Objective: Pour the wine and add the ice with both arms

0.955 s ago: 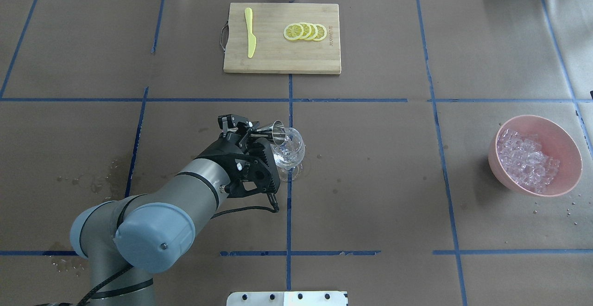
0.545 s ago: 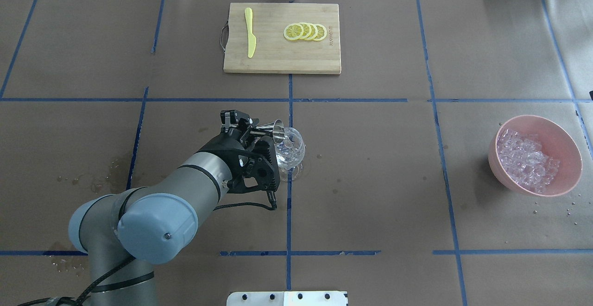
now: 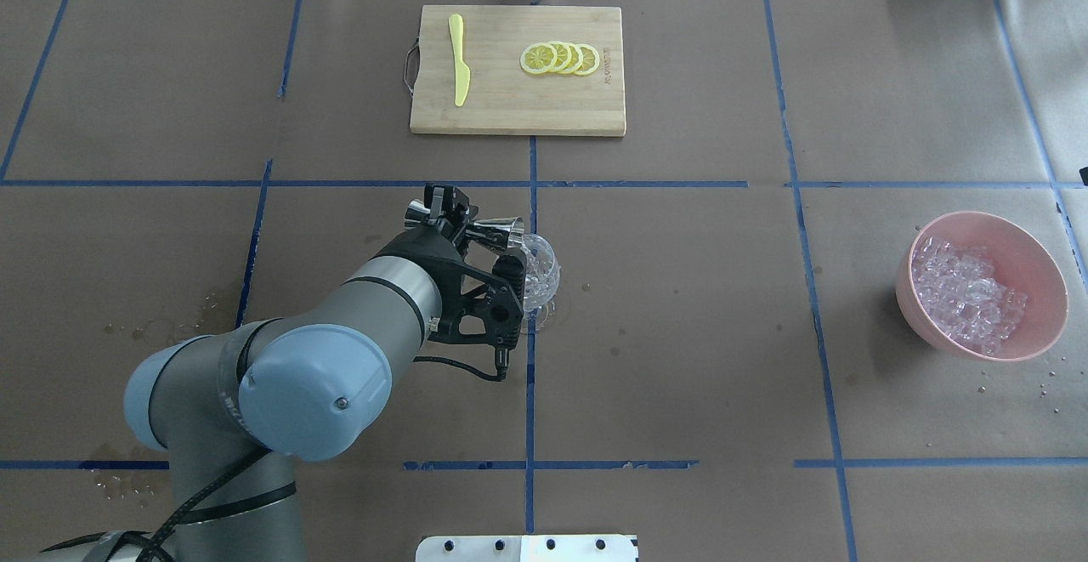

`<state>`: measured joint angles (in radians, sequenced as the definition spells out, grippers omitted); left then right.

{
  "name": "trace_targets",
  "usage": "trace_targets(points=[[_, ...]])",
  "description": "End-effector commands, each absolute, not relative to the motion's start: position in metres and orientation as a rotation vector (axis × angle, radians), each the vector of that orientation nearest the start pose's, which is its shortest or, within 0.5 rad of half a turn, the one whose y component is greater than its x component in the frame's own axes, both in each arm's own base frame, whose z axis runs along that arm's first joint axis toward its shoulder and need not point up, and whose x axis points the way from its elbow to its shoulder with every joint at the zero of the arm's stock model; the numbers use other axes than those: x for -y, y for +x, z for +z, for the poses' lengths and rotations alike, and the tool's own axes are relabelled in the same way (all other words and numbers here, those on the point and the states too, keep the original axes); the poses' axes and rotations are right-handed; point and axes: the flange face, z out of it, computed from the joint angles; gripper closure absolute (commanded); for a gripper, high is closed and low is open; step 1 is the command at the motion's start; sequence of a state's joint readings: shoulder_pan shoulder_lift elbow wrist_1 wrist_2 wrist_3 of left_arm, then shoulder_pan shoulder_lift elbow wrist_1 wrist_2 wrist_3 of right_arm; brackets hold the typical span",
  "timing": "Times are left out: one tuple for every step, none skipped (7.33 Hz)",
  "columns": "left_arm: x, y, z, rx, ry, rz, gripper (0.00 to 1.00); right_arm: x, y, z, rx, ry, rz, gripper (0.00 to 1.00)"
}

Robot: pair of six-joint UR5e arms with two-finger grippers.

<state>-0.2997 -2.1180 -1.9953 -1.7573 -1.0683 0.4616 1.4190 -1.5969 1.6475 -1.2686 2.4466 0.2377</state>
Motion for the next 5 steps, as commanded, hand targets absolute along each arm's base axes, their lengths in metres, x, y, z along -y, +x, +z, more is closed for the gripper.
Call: trace_targets(points=[[0.3391, 0.4867, 0.1341, -0.007, 1.279, 1.332, 1.00, 0.4991, -0.0189, 0.5929, 0.913, 0.156, -0.075, 0.00], [0.3429, 0.4851, 0.1316, -0.021, 1.275, 1.350, 1.00, 0.4984, -0.0188, 0.5937, 0.913, 0.154, -0.074, 0.00], [0.3431, 0.4860, 0.1337, -0.004, 1.262, 1.375, 1.00, 0.4984, -0.0188, 0.5937, 0.913, 0.154, -0.073, 0.00], [0.3443, 0.4845, 0.1332, 0.006, 1.265, 1.387, 1.00, 0.4984, -0.0188, 0.5937, 0.913, 0.154, -0.074, 0.00], [0.3448, 0.4797, 0.1296, -0.014, 1.275, 1.364, 1.00, 0.4984, -0.0196, 0.5937, 0.913, 0.153, -0.074, 0.00]])
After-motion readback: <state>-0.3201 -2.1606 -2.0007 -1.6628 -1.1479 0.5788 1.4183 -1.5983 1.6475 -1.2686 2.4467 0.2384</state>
